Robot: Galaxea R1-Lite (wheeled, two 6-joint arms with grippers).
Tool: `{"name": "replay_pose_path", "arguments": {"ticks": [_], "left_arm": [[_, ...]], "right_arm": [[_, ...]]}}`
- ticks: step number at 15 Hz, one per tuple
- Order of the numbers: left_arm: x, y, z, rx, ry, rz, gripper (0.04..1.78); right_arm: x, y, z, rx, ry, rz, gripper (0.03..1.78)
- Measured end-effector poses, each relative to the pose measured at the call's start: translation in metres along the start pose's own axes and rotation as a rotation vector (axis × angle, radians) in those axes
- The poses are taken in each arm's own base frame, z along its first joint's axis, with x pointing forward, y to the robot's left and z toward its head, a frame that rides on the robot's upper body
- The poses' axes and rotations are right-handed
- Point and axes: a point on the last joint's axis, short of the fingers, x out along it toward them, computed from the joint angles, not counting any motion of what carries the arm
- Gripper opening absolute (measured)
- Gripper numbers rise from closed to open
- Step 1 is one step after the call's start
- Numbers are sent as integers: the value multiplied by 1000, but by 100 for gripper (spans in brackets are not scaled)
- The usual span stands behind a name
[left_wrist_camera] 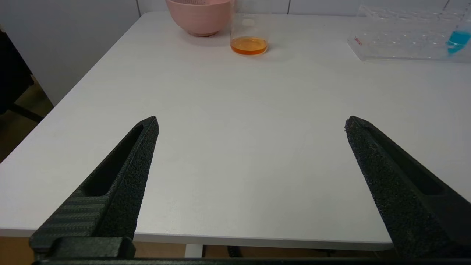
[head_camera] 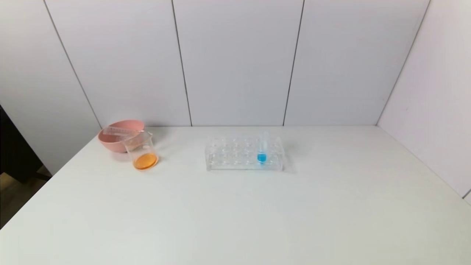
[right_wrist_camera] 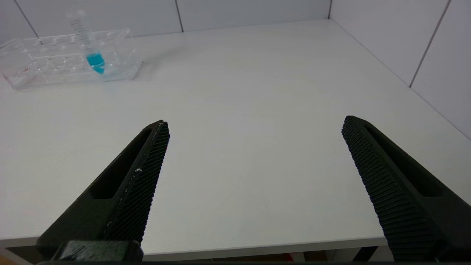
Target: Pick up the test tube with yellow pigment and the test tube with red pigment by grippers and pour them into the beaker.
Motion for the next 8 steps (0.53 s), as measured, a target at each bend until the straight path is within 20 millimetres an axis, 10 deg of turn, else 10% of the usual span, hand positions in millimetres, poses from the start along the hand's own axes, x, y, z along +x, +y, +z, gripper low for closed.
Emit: {"name": "replay_pose_path", "arguments": {"ticks": [8], "left_arm": [[0,0,0,-23,1,3,176]], "right_arm": [[0,0,0,0,0,0,171]]}}
